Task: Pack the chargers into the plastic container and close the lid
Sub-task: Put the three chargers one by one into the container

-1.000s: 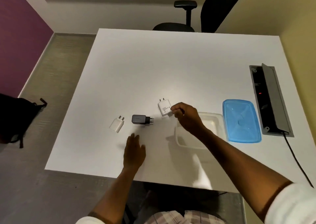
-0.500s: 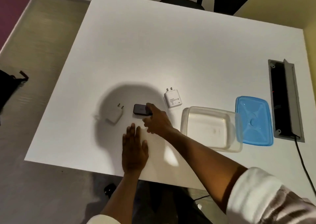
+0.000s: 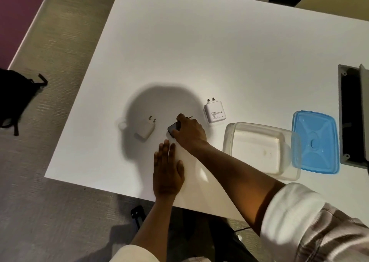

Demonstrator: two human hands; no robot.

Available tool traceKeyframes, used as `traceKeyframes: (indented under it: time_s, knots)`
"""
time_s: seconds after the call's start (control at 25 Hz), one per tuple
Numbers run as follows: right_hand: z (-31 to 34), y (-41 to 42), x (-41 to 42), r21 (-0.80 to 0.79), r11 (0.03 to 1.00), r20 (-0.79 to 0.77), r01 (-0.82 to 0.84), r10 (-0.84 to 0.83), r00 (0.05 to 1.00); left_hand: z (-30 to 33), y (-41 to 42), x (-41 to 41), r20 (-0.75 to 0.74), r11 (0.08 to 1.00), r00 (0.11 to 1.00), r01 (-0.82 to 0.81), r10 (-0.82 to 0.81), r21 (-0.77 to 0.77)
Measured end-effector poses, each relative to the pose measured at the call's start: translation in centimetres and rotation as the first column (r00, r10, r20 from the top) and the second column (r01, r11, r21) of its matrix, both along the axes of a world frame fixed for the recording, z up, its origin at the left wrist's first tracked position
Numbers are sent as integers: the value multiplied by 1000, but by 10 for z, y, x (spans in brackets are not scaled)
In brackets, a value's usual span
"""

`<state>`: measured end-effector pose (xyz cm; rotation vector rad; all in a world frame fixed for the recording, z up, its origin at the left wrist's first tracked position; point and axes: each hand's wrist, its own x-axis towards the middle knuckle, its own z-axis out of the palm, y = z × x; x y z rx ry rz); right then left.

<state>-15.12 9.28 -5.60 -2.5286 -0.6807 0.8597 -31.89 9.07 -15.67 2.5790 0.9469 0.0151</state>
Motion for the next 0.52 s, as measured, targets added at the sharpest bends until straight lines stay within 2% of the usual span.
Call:
traceKeyframes:
  time_s: [0.32,0.52]
  knots:
    - [-5,0,-8,-68,996,-2,-57,57,998,-3,-1,2,-48,1000,999,20,-20,10]
    - [-4,0,-10,-46,996,-4,-74,74,997,-1,-2,2,-64,1000,998,22,-21,19]
